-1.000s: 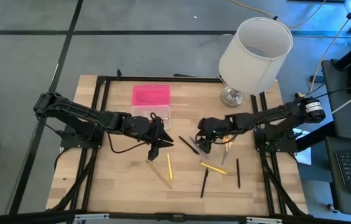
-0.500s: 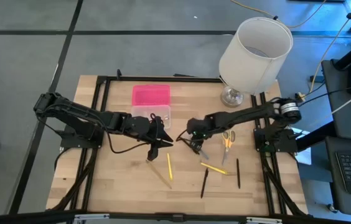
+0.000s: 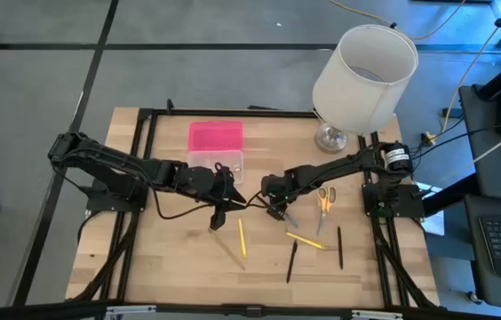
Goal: Pick & place school supplies into a supply box
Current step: Put the blue pen into the pink supply box
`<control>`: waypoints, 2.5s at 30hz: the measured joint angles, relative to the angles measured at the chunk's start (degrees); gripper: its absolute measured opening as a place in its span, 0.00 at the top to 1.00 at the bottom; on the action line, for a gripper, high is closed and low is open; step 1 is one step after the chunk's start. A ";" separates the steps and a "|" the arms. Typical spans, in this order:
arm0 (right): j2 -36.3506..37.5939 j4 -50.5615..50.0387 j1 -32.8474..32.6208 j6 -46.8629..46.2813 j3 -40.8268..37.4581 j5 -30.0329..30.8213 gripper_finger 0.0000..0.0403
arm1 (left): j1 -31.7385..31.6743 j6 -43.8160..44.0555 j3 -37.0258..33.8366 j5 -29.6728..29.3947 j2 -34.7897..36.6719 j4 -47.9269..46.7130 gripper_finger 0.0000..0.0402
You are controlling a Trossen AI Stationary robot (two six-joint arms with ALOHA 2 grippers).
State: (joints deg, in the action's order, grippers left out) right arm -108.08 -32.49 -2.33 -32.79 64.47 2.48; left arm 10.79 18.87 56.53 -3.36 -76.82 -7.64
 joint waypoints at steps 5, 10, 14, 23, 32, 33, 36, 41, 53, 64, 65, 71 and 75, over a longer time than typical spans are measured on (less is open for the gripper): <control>-0.67 -0.24 -0.44 -0.01 0.11 0.59 0.59 | 0.00 -0.09 0.00 -0.02 0.00 -0.15 0.82; -0.77 -0.35 -0.83 0.01 0.02 1.17 0.72 | 0.00 -0.13 0.00 -0.02 0.00 -0.17 0.82; -0.83 -0.09 -0.83 0.52 0.00 0.98 0.85 | 0.00 -0.15 0.00 -0.07 0.00 -0.17 0.82; -0.22 0.30 -0.90 4.92 -0.06 -0.19 0.93 | 0.00 -0.13 0.00 -0.30 0.00 -0.15 0.82; 4.38 -3.49 -0.99 4.84 -0.37 -0.77 0.92 | 0.00 -0.11 0.00 -0.28 0.00 -0.02 0.82; 5.02 -4.05 -0.98 4.84 -0.37 -0.78 0.92 | 0.00 -0.11 0.00 -0.28 0.00 -0.03 0.82; 7.82 -5.32 -0.94 4.81 -0.37 -1.27 0.92 | 0.00 -0.10 0.00 -0.27 0.00 0.09 0.82; 15.03 -6.50 -0.95 4.60 -0.33 -1.38 0.91 | 0.00 3.56 0.00 -0.09 0.00 0.13 0.82; 39.01 11.30 -1.66 6.26 -0.23 -0.21 0.91 | -0.02 6.10 -0.02 -8.59 0.00 11.74 0.82; 41.32 40.12 -7.21 13.97 -0.11 0.49 0.90 | -0.02 7.41 -0.02 -3.58 0.00 30.73 0.82; 40.67 41.56 -7.48 14.04 -0.11 0.46 0.90 | -0.02 7.41 -0.02 -2.78 0.00 31.81 0.82; 37.62 48.53 -8.80 14.45 -0.11 -0.49 0.90 | -0.01 5.74 -0.02 -1.65 0.00 33.50 0.82; 35.62 53.12 -9.64 13.81 -0.13 -1.18 0.90 | -0.01 5.58 -0.02 -1.60 0.00 33.47 0.82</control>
State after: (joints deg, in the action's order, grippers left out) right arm -72.47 20.62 -11.97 -18.98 64.34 1.30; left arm 10.78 24.45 56.51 -4.95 -76.82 25.83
